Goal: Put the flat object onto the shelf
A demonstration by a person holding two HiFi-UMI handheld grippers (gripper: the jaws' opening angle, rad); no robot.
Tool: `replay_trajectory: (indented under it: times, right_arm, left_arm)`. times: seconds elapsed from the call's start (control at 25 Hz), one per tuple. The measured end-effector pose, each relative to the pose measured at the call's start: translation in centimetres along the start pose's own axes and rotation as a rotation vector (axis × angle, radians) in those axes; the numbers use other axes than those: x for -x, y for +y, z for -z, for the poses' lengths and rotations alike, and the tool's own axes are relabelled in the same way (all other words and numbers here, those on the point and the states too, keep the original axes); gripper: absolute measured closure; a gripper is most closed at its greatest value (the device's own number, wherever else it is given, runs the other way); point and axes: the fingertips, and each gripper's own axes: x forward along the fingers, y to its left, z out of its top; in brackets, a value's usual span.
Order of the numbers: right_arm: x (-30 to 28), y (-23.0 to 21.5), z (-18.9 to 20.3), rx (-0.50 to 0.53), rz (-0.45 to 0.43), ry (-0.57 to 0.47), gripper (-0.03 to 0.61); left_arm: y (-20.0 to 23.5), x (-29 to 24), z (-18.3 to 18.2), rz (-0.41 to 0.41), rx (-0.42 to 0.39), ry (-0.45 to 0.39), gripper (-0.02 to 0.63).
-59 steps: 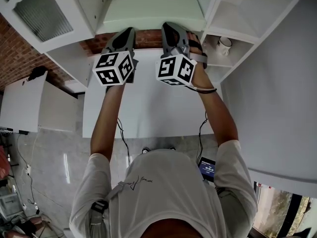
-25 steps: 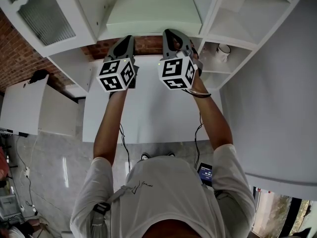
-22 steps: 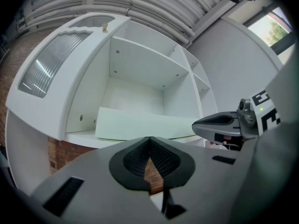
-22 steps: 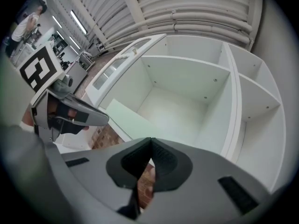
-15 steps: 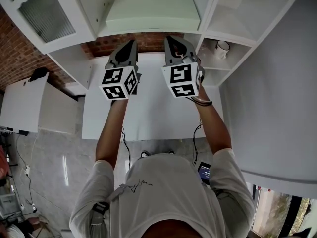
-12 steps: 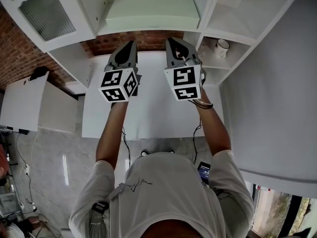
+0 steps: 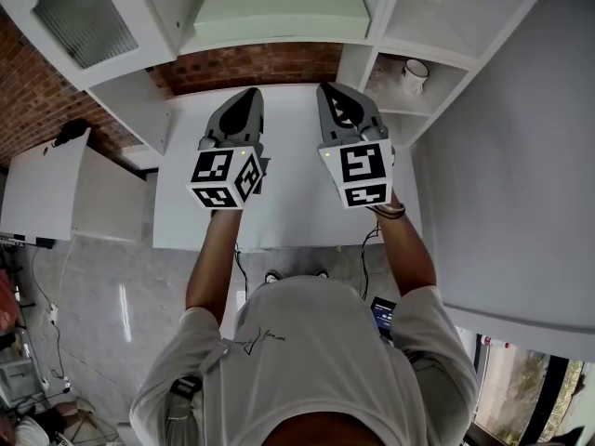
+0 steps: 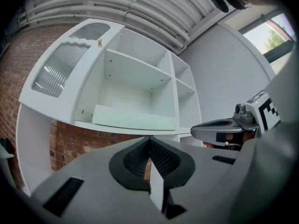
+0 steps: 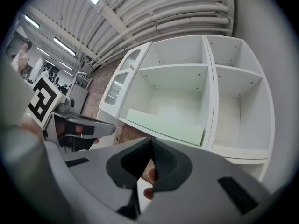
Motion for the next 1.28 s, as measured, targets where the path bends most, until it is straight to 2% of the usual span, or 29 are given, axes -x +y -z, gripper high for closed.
replay_trajectory:
  times: [0.44,0.68,1.08,1.28]
  right_arm:
    - [4.3,2.3,2.7,-0.030,-0.041,0.045,0.551]
    - [6.3,2.6,4.8,-0.100,-0.051,0.075,0.551]
    - [9.4,4.7,8.8,-0.144,-0.079,0.175,0.551]
    - [10.9,5.6,11.1,-0.211,-0.092,0.224,0.551]
  left_arm:
    - [-1.8,3.6,1.6,-0.010,-0.009,0.017,0.600]
    - [-2.9,5.1,3.5,-0.006,-0.008,0.051,0.600]
    - [-4.1,7.7,7.5,0.000,0.034,0.130,0.600]
    - [-4.3,8.9,9.0,-0.004,0.064,0.161,0.600]
